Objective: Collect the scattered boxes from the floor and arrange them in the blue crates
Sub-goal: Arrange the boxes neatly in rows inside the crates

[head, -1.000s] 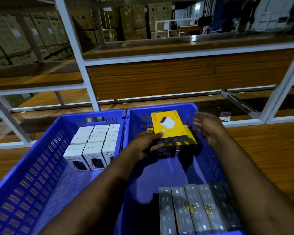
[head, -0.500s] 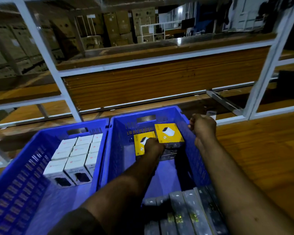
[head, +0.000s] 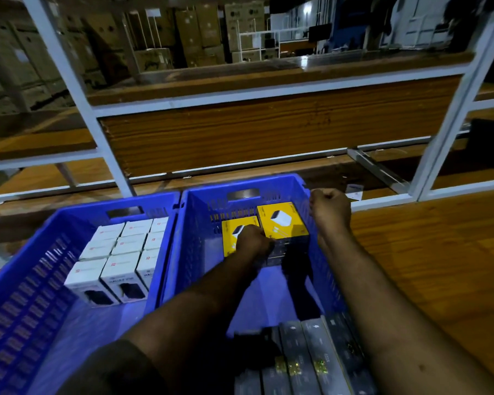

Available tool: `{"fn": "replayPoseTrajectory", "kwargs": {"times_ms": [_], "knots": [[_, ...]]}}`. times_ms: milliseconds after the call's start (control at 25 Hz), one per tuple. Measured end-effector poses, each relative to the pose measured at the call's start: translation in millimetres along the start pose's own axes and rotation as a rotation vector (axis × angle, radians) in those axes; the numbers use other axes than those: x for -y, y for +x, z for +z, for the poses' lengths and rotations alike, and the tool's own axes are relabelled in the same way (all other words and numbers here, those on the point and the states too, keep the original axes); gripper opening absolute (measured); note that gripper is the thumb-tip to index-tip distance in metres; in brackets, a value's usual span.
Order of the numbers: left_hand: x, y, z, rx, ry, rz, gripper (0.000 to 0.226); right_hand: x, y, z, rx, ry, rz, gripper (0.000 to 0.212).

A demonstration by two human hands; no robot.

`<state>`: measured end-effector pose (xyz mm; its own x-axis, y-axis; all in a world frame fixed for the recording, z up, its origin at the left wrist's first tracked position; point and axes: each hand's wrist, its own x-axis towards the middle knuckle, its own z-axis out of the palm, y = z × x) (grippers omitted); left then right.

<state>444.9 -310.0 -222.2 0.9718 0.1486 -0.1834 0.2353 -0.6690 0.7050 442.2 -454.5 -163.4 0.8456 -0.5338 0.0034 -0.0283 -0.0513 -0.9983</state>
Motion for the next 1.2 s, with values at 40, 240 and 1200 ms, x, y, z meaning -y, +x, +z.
{"fn": "replayPoseTrajectory", "kwargs": {"times_ms": [40, 240, 1200], "knots": [[-3, -3, -9, 0.038, -0.055, -0.009, 0.033, 1, -2, 0, 0.034, -0.030, -0.025, 0.017], [5, -10, -68, 0.037, -0.429, -0.065, 0.032, 20, -52, 5, 0.797, -0.392, 0.000, 0.024], [49, -48, -96, 0.097, -0.716, -0.046, 0.032, 20, -158, 27, 1.210, -1.266, -0.355, 0.040]]}}
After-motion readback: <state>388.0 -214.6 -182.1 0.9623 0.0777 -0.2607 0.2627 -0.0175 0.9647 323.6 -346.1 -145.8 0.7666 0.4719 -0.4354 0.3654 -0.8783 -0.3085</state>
